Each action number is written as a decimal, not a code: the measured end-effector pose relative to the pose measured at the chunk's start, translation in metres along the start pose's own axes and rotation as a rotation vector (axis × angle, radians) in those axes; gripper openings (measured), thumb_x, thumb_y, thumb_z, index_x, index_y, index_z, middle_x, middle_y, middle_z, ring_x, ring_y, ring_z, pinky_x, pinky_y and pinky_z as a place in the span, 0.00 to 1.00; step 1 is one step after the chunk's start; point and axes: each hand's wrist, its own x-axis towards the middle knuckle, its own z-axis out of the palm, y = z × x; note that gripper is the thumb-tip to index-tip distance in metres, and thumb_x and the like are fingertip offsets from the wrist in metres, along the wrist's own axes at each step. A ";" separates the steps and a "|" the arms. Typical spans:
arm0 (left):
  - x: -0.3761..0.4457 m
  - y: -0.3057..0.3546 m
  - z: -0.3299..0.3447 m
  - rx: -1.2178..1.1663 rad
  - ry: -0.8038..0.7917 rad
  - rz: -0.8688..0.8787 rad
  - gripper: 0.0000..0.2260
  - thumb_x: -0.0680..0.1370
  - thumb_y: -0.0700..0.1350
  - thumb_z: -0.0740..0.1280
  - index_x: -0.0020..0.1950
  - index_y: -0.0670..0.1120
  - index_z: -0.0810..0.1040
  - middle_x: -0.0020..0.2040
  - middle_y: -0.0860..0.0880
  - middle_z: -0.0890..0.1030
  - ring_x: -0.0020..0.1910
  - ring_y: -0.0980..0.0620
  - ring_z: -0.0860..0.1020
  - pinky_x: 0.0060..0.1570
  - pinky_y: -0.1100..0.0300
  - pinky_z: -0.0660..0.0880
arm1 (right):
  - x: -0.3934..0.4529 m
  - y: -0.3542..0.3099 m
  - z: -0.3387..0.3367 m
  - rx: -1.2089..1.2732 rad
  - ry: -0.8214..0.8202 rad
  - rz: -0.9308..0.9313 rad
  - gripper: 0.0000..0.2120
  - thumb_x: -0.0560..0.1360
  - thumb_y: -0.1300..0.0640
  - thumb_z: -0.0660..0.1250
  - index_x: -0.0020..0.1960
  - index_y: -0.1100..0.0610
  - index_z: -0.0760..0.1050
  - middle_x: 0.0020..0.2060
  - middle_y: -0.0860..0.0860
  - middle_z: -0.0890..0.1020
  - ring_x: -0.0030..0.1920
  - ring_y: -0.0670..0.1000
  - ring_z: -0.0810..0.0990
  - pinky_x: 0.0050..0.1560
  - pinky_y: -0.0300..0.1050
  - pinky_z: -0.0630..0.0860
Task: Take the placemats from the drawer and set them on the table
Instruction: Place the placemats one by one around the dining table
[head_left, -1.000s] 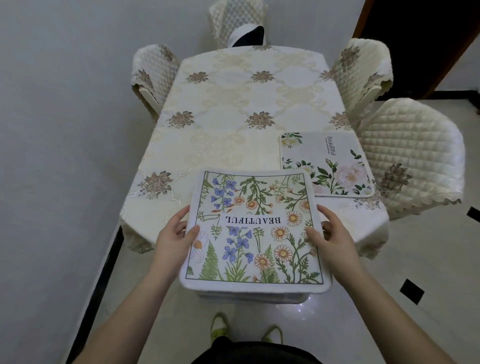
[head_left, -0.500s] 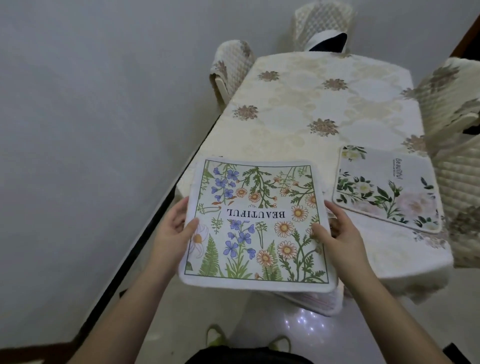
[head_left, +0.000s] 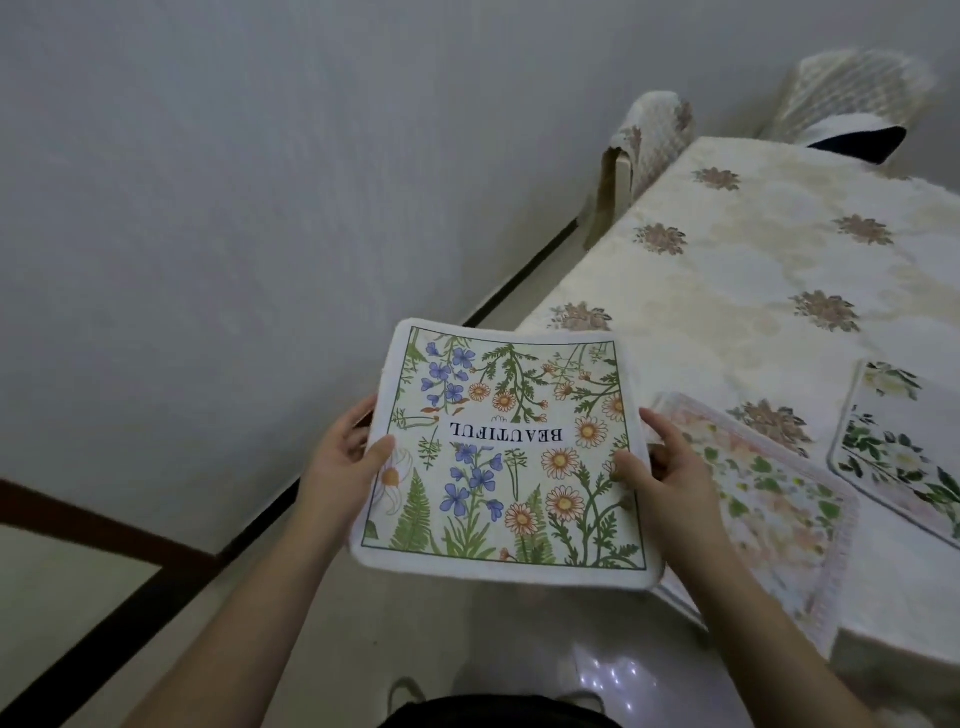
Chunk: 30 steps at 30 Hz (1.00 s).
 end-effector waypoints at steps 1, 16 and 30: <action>0.000 -0.001 -0.019 -0.002 0.022 -0.006 0.22 0.80 0.36 0.67 0.68 0.58 0.74 0.52 0.48 0.86 0.46 0.45 0.86 0.44 0.41 0.82 | -0.004 -0.003 0.018 -0.018 -0.014 -0.007 0.25 0.77 0.57 0.68 0.71 0.42 0.67 0.46 0.48 0.85 0.42 0.50 0.86 0.43 0.57 0.83; -0.014 -0.010 -0.205 -0.008 0.248 -0.069 0.23 0.80 0.39 0.67 0.71 0.59 0.71 0.52 0.50 0.85 0.41 0.49 0.86 0.36 0.48 0.83 | -0.034 -0.046 0.208 -0.171 -0.251 -0.131 0.26 0.75 0.52 0.69 0.71 0.42 0.66 0.53 0.44 0.84 0.46 0.46 0.85 0.45 0.53 0.84; 0.050 -0.002 -0.208 0.104 0.321 -0.011 0.22 0.80 0.40 0.67 0.71 0.58 0.71 0.51 0.55 0.86 0.44 0.55 0.86 0.39 0.52 0.84 | 0.036 -0.056 0.242 -0.166 -0.258 -0.161 0.25 0.76 0.55 0.70 0.69 0.41 0.67 0.53 0.43 0.83 0.47 0.42 0.84 0.47 0.48 0.83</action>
